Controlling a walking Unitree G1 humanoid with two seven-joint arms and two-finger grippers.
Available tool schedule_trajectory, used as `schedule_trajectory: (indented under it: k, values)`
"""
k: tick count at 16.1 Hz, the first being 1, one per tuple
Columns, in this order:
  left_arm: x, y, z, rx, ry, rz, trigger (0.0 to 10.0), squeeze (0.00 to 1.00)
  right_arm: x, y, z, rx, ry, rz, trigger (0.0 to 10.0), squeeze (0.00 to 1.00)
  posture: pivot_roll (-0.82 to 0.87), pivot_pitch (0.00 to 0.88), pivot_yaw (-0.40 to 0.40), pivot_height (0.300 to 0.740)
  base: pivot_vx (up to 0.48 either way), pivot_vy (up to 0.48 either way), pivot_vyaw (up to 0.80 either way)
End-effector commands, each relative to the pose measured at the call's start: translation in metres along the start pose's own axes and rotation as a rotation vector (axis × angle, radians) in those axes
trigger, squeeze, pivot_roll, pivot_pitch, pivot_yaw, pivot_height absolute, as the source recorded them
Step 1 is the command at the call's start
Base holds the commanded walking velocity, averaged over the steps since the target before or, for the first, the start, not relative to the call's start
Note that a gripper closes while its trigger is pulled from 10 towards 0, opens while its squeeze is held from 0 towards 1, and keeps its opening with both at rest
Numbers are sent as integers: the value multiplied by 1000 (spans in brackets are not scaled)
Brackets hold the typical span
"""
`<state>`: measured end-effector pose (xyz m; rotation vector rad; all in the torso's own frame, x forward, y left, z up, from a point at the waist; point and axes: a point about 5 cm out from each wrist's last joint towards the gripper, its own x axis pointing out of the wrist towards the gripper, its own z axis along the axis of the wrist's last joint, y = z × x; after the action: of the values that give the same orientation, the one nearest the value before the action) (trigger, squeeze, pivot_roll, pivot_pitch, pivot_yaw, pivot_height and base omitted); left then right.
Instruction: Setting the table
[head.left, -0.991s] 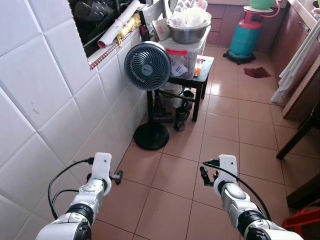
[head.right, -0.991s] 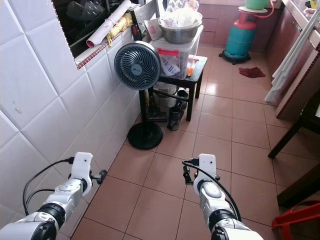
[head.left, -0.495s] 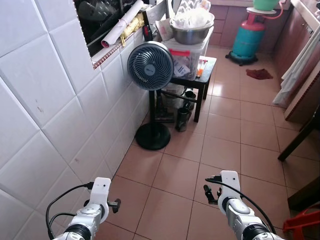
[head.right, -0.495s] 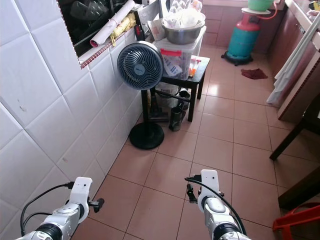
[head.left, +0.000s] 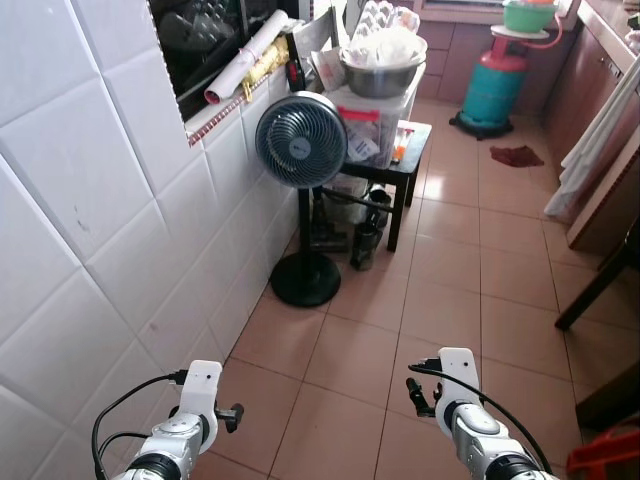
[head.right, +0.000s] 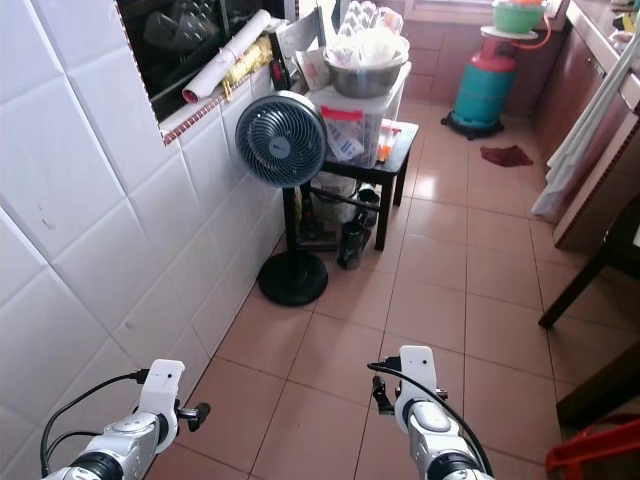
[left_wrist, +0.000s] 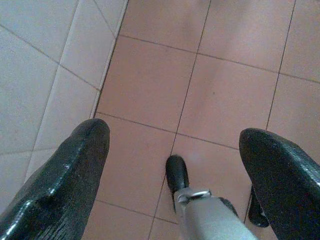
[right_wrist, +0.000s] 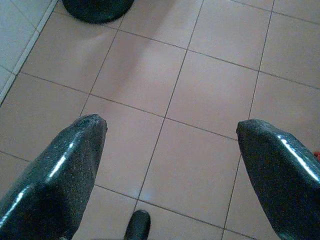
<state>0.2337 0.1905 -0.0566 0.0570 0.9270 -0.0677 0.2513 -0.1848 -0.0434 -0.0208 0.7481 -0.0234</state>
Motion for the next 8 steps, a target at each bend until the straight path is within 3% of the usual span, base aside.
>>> schedule_trajectory:
  k: [1,8]
  values:
    - [0,1,3,-10,-11,3,10000,0,0,1,1,-1,0,8,10000,0,68,0,-2,740,356,0,0]
    - [0,1,0,-9,-4,0,10000,0,0,1,0,7,4,7,10000,0,67,0,-3,740,382,0,0]
